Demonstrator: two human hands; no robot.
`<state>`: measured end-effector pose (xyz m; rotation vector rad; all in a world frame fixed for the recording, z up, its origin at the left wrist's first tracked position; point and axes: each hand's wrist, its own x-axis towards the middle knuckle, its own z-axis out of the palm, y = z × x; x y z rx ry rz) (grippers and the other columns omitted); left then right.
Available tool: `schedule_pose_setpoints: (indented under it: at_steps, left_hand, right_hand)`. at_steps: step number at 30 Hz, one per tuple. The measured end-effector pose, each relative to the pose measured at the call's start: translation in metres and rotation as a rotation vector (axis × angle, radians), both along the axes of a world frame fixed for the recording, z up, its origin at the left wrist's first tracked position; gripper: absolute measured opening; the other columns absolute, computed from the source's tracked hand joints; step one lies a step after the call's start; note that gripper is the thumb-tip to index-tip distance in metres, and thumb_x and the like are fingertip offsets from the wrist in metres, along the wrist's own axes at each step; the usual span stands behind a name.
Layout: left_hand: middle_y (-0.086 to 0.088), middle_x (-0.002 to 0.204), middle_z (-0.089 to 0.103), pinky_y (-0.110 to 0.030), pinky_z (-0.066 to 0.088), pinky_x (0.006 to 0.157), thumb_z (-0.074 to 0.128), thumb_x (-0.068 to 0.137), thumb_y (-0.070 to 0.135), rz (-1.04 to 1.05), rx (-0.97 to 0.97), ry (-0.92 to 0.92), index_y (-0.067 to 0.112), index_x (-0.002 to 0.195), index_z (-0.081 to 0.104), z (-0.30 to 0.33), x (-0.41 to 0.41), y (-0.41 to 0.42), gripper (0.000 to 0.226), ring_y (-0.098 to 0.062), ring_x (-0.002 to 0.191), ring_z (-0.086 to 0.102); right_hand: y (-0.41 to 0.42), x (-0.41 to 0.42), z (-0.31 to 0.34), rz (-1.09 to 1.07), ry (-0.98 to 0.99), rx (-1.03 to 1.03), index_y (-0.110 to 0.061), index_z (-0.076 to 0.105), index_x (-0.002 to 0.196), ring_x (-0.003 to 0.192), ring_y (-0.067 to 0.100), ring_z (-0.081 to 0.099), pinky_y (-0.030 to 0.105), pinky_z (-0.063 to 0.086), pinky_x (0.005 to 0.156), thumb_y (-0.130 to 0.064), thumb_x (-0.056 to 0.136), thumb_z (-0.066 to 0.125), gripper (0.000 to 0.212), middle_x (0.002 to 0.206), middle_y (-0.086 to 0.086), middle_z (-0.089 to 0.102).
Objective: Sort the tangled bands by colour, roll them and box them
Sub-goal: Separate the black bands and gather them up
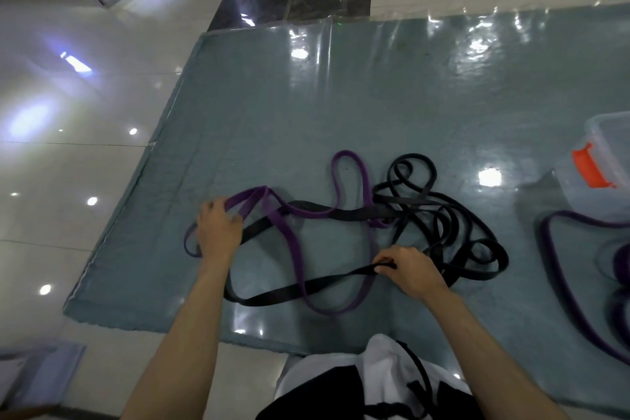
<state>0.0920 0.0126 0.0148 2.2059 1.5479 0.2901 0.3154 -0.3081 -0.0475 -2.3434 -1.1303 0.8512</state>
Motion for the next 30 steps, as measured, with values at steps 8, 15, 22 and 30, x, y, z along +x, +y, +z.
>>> schedule_pose_setpoints:
  at_steps: [8, 15, 22, 30]
  left_hand:
    - [0.000, 0.119, 0.063, -0.036, 0.050, 0.088, 0.069, 0.091, 0.065, -0.167, -0.653, 0.137, 0.015, 0.125, 0.053, -0.041, 0.014, -0.094, 0.063, -0.021, 0.108, 0.063]
    - [-0.005, 0.111, 0.065, -0.038, 0.054, 0.091, 0.077, 0.092, 0.023, -0.175, -0.537, 0.151, 0.010, 0.122, 0.053, -0.058, 0.011, -0.115, 0.040, -0.028, 0.108, 0.065]
    - [-0.003, 0.095, 0.063, -0.031, 0.050, 0.070, 0.064, 0.092, 0.004, 0.010, -0.534, -0.084, 0.015, 0.109, 0.050, -0.060, -0.011, -0.105, 0.025, -0.025, 0.092, 0.063]
    - [-0.006, 0.100, 0.062, -0.027, 0.050, 0.073, 0.070, 0.098, 0.014, 0.301, -0.488, -0.430, 0.023, 0.155, 0.027, -0.056, -0.058, -0.103, 0.073, -0.019, 0.089, 0.066]
  right_hand:
    - [0.003, -0.005, 0.005, 0.033, -0.018, 0.009, -0.026, 0.079, 0.112, 0.100, 0.014, 0.067, 0.036, 0.057, 0.088, -0.033, 0.098, 0.074, 0.017, 0.107, -0.007, 0.070]
    - [-0.009, -0.008, 0.007, 0.085, 0.040, -0.024, -0.031, 0.077, 0.111, 0.096, 0.006, 0.063, 0.029, 0.055, 0.087, -0.044, 0.093, 0.077, 0.022, 0.102, -0.017, 0.063]
    - [-0.011, -0.014, 0.005, 0.040, 0.014, -0.029, -0.028, 0.076, 0.106, 0.095, 0.011, 0.067, 0.034, 0.056, 0.087, -0.041, 0.092, 0.079, 0.019, 0.105, -0.011, 0.070]
    - [0.014, -0.027, 0.006, 0.120, -0.332, -0.096, -0.033, 0.064, 0.128, 0.153, 0.026, 0.025, 0.051, 0.027, 0.119, -0.057, 0.083, 0.078, 0.053, 0.157, 0.000, 0.040]
